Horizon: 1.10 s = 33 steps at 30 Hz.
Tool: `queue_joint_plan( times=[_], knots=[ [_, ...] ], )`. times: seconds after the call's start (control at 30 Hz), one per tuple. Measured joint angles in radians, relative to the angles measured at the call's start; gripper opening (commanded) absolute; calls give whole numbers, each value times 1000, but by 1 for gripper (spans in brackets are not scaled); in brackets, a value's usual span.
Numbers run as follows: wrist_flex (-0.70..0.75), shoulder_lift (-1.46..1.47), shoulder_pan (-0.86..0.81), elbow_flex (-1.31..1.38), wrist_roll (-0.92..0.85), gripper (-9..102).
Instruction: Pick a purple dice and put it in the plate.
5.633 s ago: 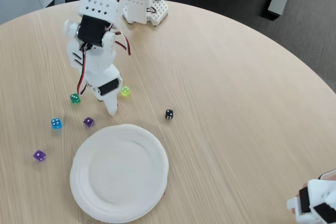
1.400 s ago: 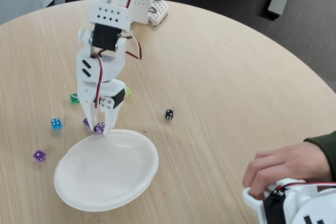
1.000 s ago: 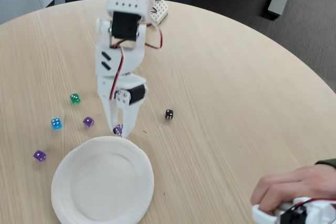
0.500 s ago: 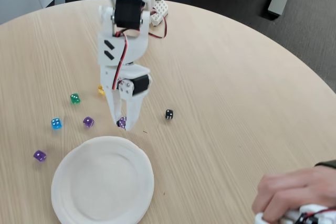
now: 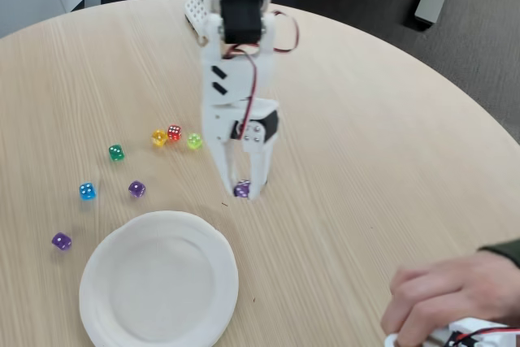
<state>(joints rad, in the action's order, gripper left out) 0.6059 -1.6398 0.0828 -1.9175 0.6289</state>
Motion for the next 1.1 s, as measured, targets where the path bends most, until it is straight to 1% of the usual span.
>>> queue_joint_plan(
  times=[0.13,0.2,0.43,0.6,0.87,1.1],
  knots=[
    [-2,0,14,0,-140,0],
    [-34,0,14,0,-187,0],
    [-239,0,-2,-3,-293,0],
    [-345,0,-64,-3,-368,0],
    [-433,61,-202,-8,-494,0],
    [-462,84,-253,-8,-512,0]
  ],
)
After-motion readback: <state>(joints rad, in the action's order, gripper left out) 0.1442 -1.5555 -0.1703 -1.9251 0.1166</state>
